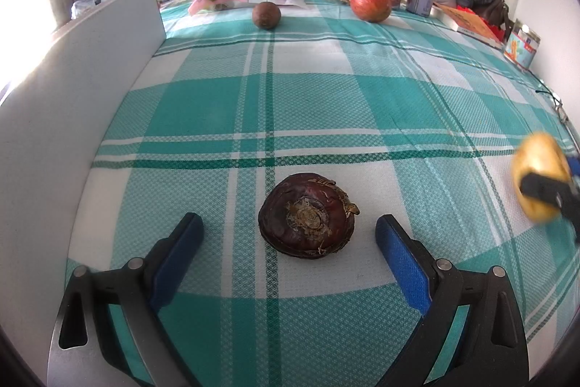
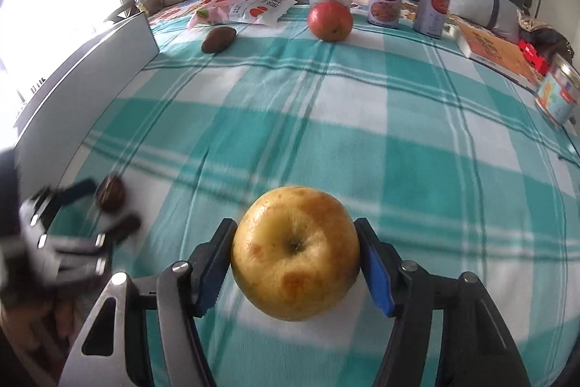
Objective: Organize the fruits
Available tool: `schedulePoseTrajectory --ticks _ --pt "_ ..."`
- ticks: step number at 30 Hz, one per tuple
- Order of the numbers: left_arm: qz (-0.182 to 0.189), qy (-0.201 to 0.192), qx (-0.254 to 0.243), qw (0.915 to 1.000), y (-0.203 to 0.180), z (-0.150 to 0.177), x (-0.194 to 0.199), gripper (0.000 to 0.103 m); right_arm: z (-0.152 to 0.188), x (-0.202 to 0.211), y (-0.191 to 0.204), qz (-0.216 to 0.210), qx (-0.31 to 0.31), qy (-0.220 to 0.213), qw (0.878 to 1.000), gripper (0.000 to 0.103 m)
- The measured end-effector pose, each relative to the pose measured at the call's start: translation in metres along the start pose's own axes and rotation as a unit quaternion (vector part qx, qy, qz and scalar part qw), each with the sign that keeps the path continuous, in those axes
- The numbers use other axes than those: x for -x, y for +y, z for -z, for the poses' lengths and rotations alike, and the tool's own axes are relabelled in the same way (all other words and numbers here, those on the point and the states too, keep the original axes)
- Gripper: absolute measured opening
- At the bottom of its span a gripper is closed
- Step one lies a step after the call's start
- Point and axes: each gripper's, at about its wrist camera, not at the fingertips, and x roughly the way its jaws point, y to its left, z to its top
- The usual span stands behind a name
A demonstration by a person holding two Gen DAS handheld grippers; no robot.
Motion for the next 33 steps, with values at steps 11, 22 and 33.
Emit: schedulePoseTrajectory --ticks 11,22,33 --pt "0.0 0.0 0.0 1.0 0.0 0.0 0.0 0.097 0.041 -0.016 0.008 0.026 0.011 -0.01 1.0 0.103" --pt "0.001 0.0 0.0 1.0 0.001 0.0 0.0 0.097 0.044 -0.017 0.008 0.03 0.012 -0.018 0.999 0.103" --pt "0.084 0.024 -0.003 0.9962 0.018 0.006 0.018 0.096 0.052 -0.004 -0.001 -0.013 -0.006 -0.032 0.999 0.103"
